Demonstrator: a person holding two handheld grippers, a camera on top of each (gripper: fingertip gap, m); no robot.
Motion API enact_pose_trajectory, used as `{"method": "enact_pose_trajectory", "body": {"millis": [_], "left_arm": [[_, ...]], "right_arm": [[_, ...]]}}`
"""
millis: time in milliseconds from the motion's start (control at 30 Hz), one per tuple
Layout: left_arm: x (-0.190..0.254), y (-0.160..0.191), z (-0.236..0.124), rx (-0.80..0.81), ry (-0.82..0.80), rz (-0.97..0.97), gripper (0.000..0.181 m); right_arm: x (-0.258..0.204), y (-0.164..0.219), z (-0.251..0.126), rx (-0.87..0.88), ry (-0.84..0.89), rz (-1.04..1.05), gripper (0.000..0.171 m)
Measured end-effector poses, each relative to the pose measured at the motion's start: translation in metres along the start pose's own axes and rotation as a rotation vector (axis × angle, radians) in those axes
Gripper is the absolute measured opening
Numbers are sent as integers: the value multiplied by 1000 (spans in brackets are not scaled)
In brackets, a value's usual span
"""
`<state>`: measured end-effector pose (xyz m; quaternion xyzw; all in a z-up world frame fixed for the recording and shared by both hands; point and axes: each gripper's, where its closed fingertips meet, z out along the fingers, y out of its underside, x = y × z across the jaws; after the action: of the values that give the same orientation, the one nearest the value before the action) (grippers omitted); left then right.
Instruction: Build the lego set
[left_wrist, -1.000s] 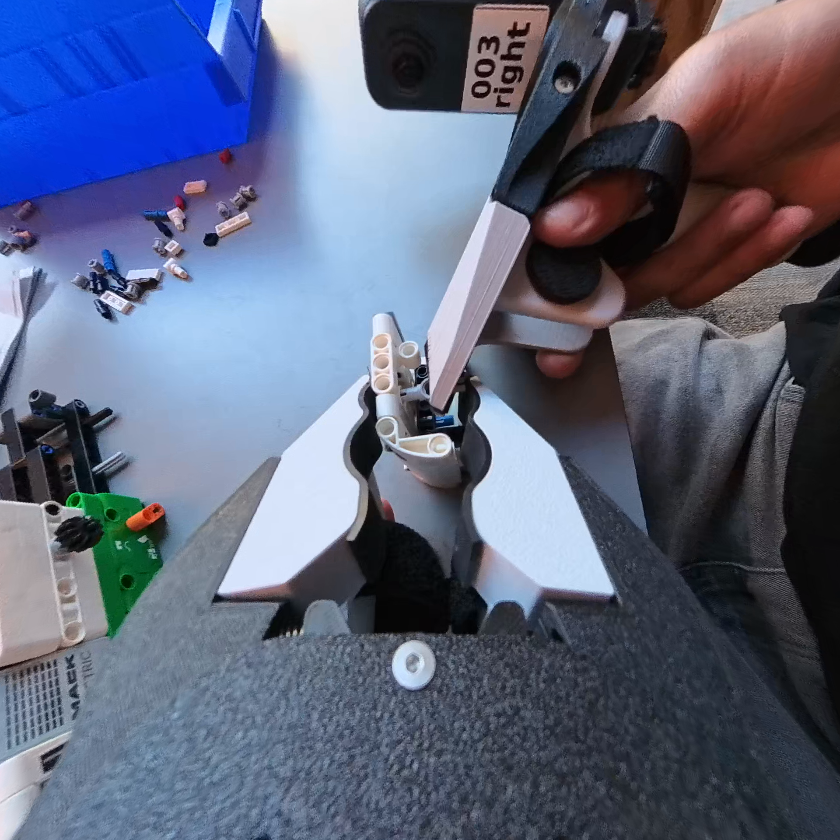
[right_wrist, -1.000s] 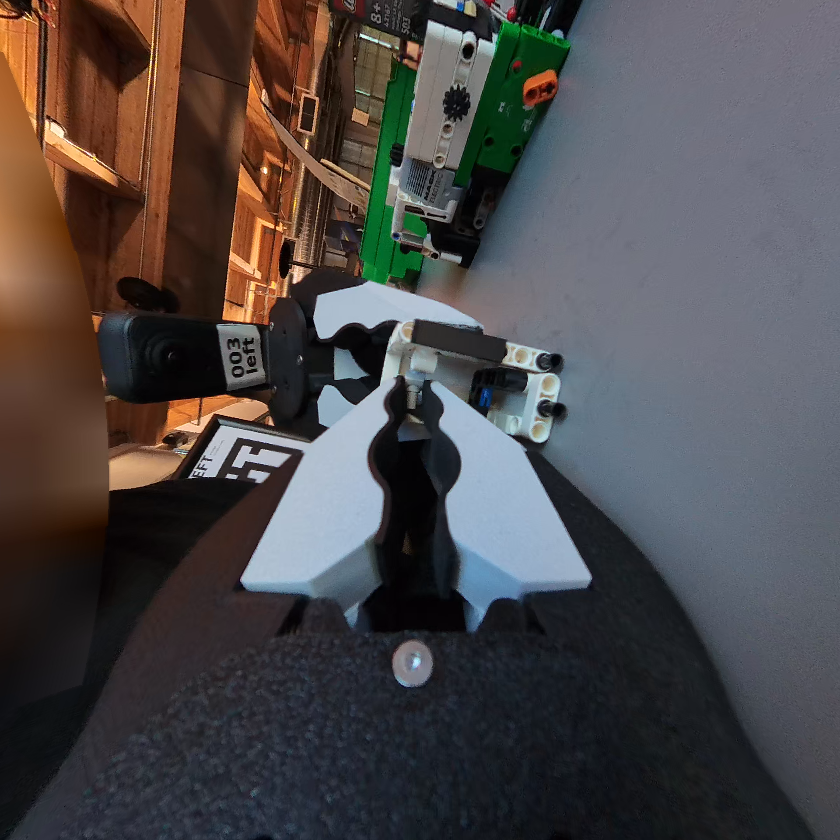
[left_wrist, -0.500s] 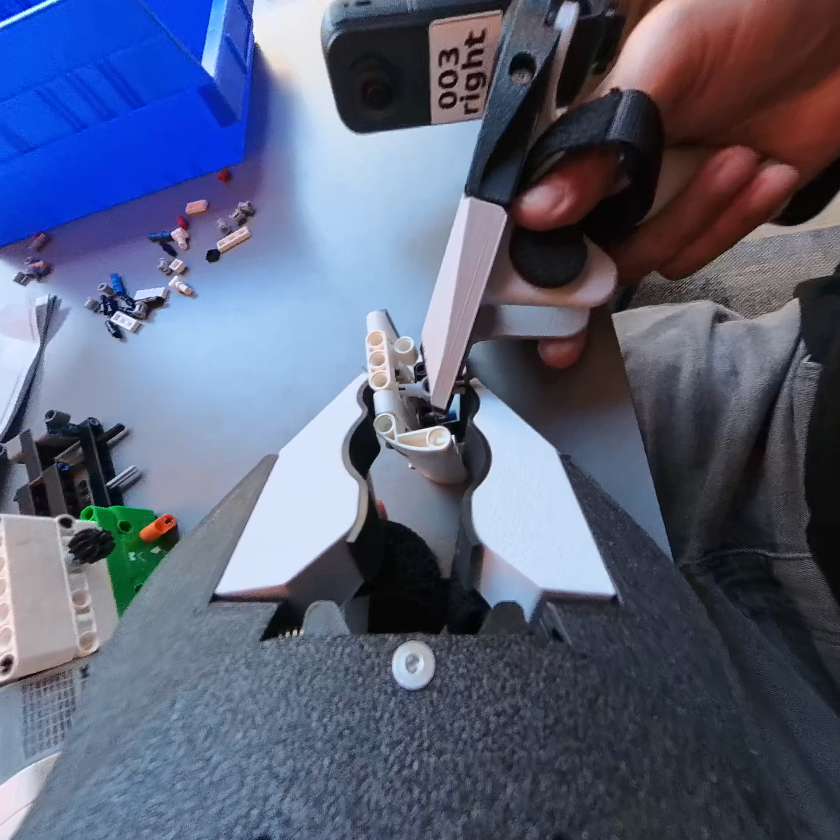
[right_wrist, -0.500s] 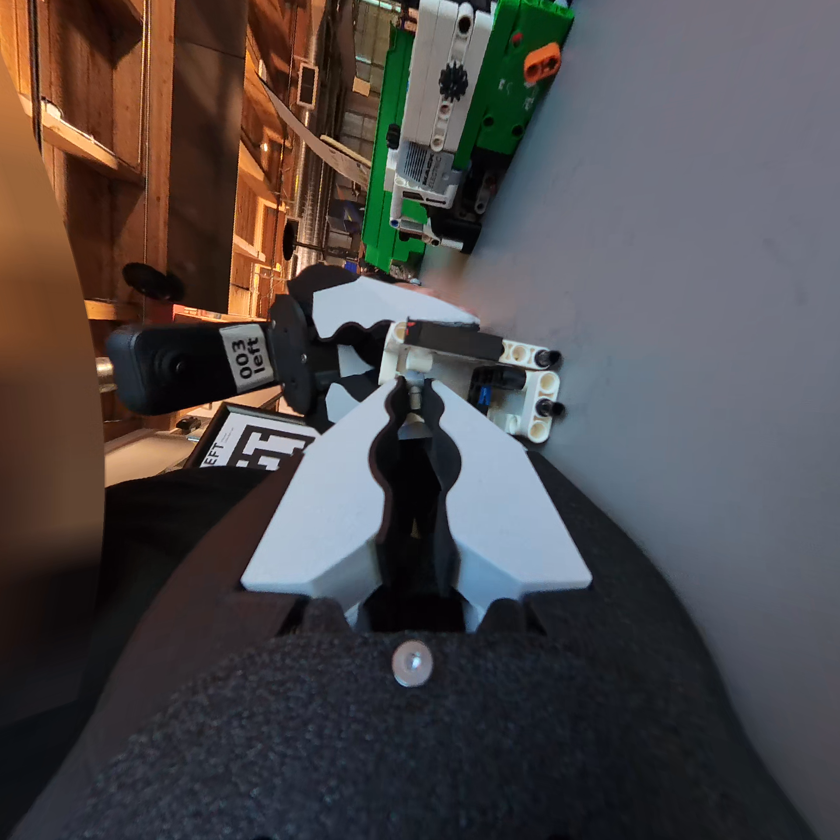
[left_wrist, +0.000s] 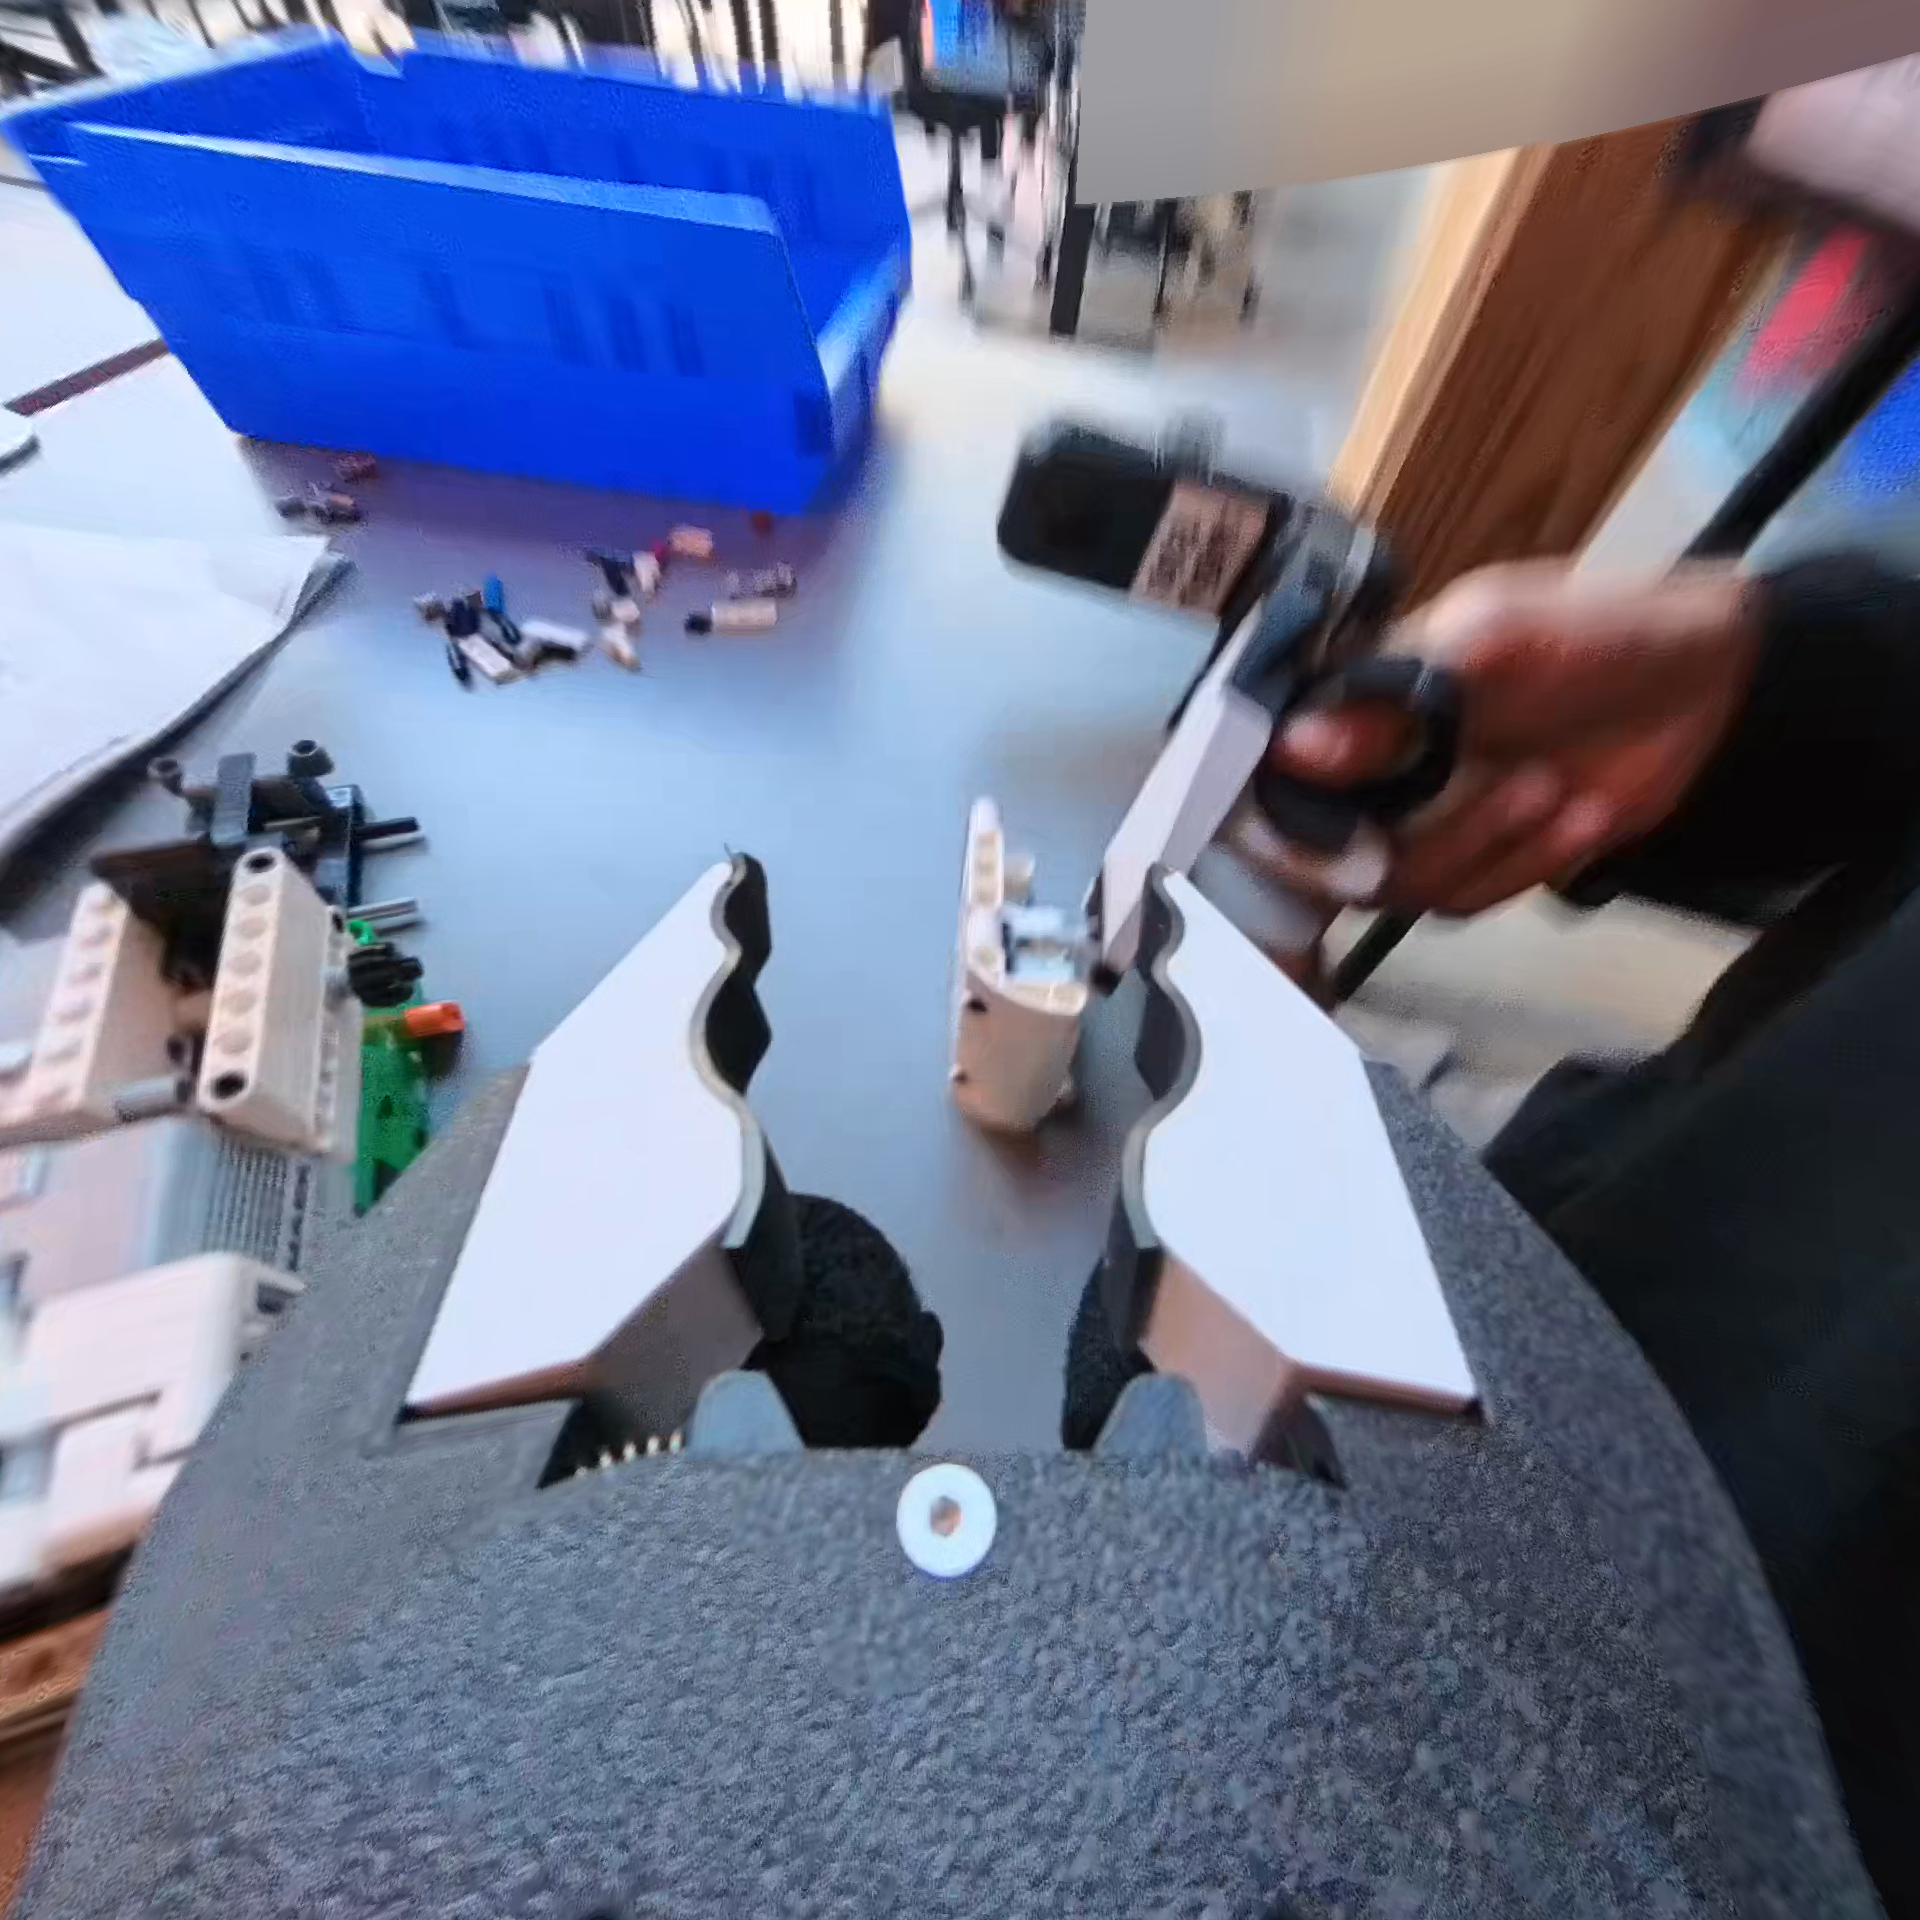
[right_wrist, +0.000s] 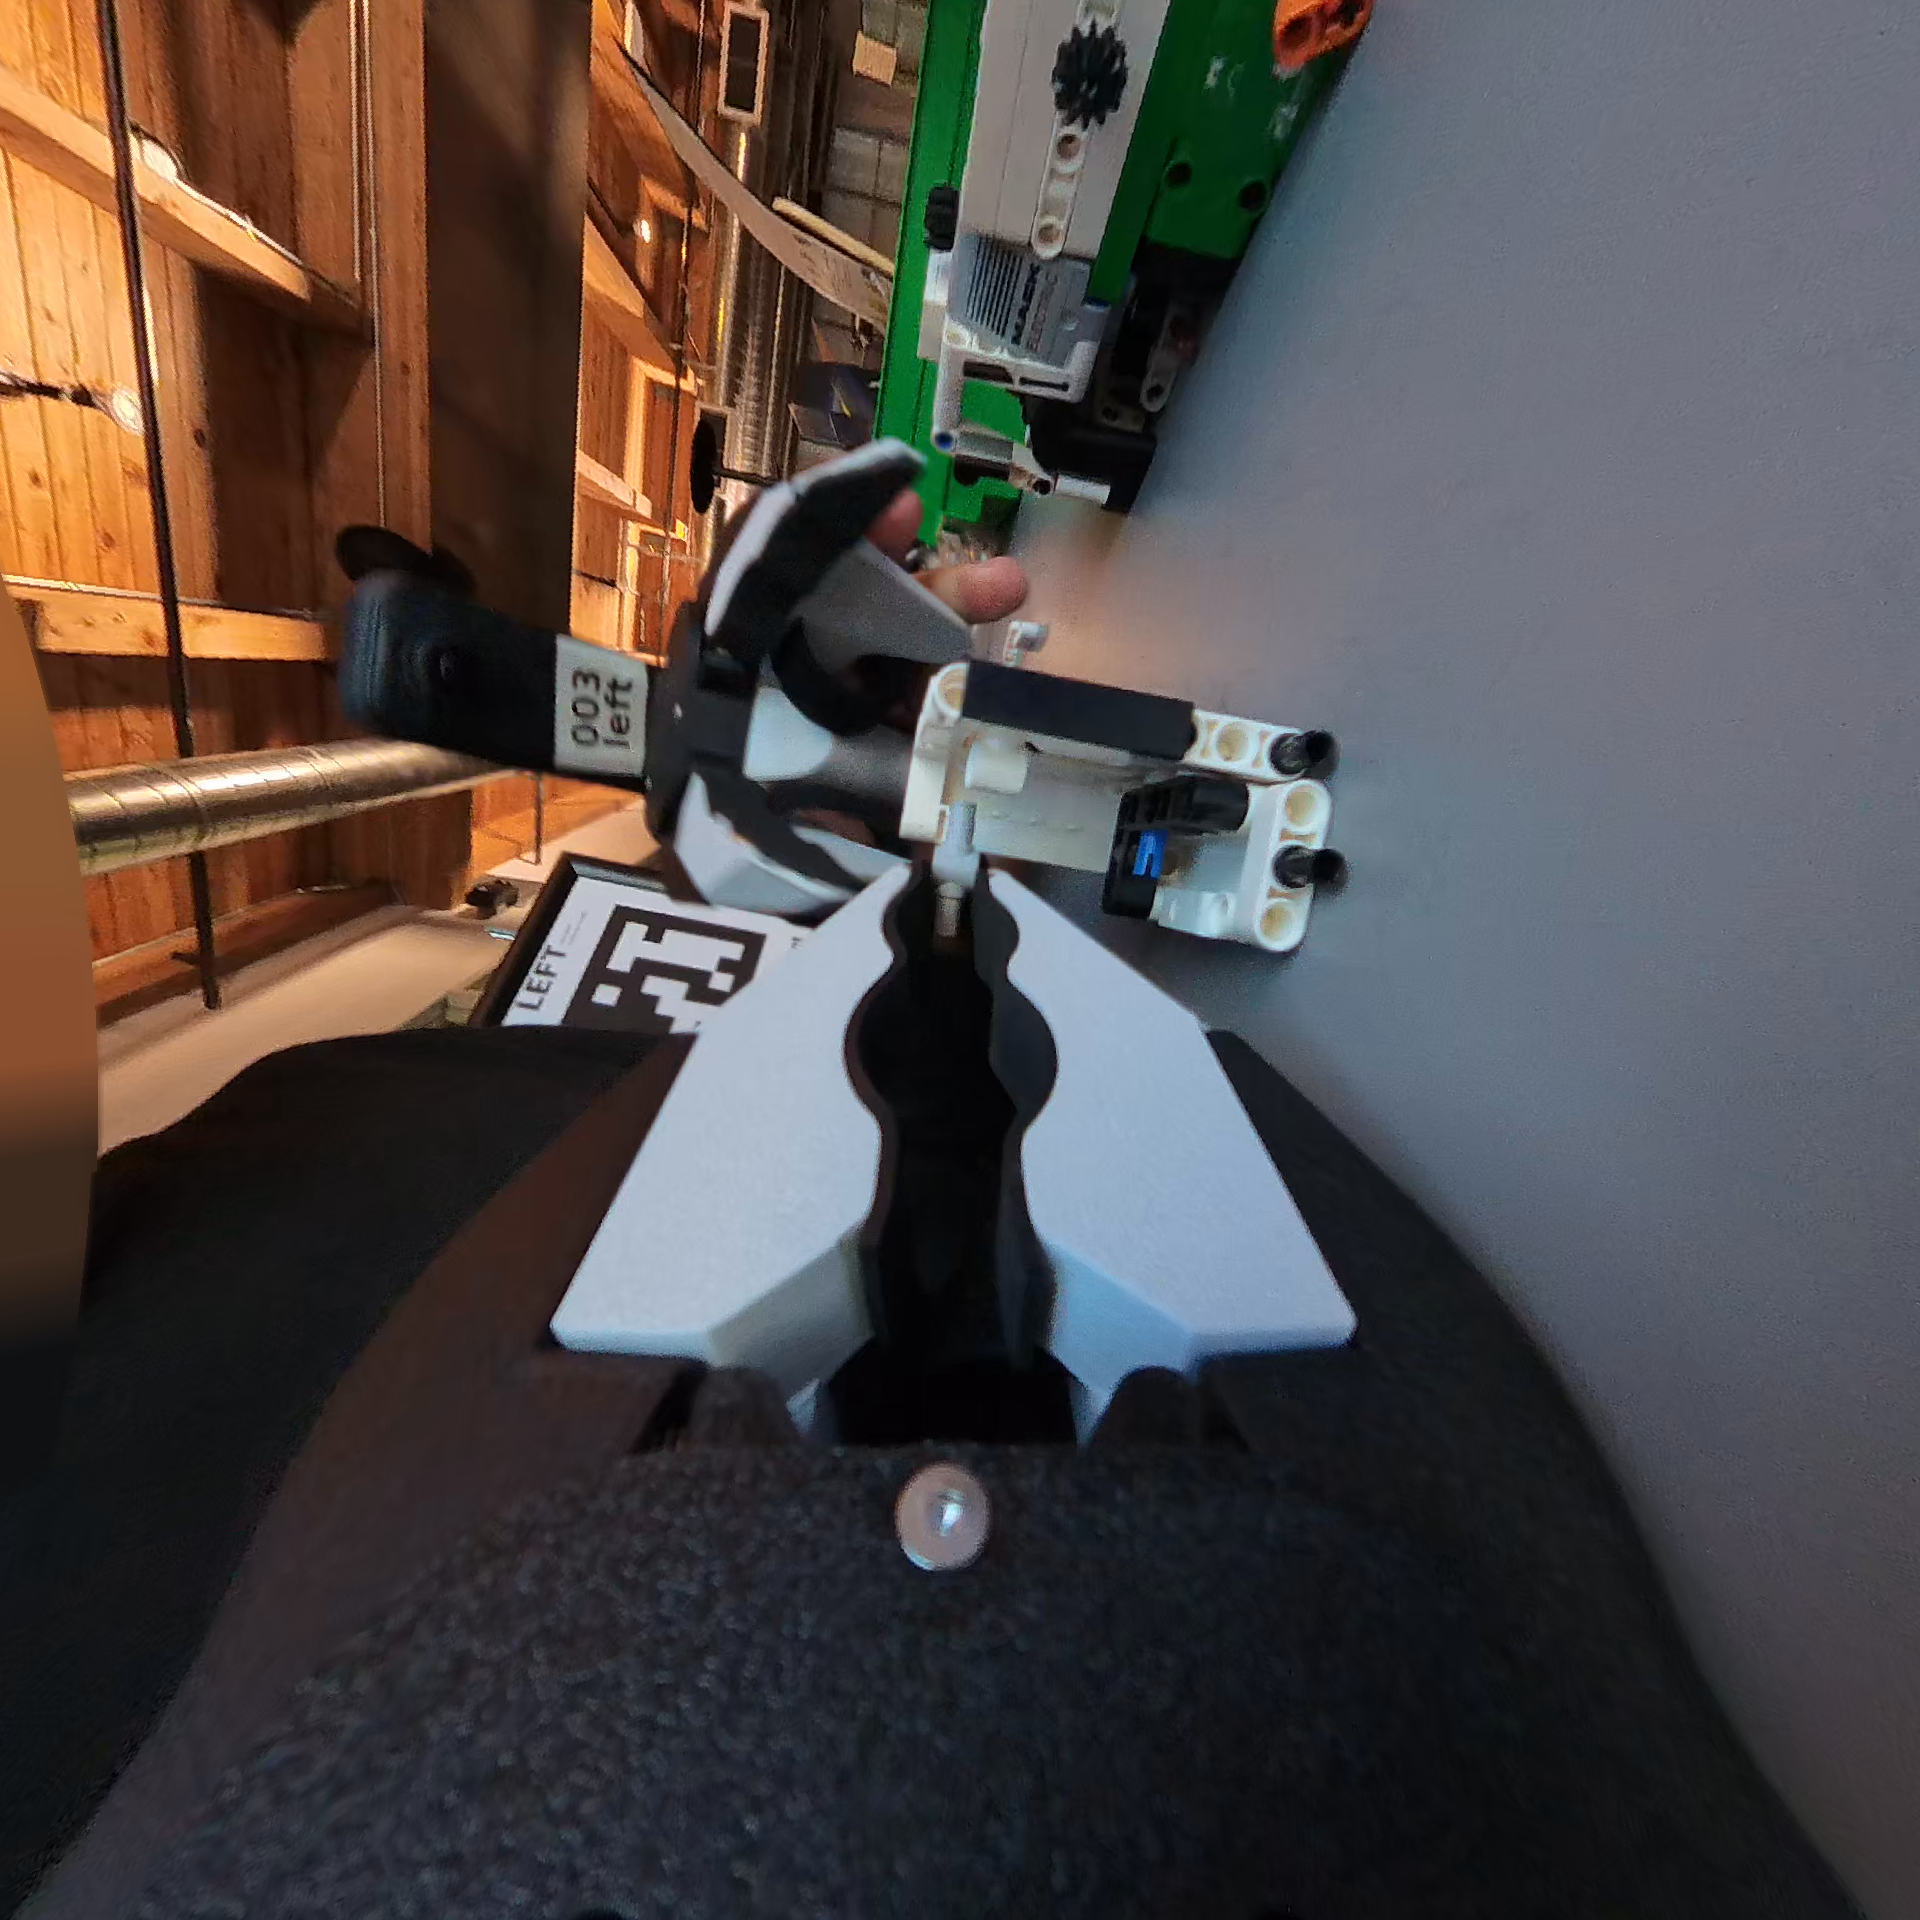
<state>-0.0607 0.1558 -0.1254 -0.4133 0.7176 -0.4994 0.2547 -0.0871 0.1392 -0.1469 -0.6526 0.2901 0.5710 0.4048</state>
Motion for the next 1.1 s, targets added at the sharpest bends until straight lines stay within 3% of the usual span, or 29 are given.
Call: {"method": "enact_pose_trajectory", "body": {"millis": [133, 300, 433, 567, 633, 733, 833, 1033, 1100], "left_arm": [[-1, -39, -34, 293, 107, -340, 71], [5, -44, -53, 368, 91, -403, 65], [11, -31, -53, 321, -3, -336, 59], [9, -22, -58, 329, -122, -271, 33], [11, -21, -62, 327, -125, -277, 31], [5, -1, -58, 176, -194, -256, 24], [2, 15, -51, 54, -215, -239, 26], [14, 15, -38, -1, -116, -161, 29], [17, 17, -32, -48, -94, -115, 45]], "right_arm": [[-1, 1, -1, 3, 26, -102, 6], [-2, 1, -3, 34, 51, -177, 7], [-5, 3, -5, 46, 108, -275, 6], [-4, -1, -14, 83, 175, -330, 6], [-5, 1, -16, 85, 172, -315, 6], [-1, 1, -16, 78, 201, -323, 6], [2, -2, -13, 83, 216, -311, 6], [8, 4, -3, 40, 224, -217, 6], [10, 4, 0, 26, 211, -165, 6]]}}
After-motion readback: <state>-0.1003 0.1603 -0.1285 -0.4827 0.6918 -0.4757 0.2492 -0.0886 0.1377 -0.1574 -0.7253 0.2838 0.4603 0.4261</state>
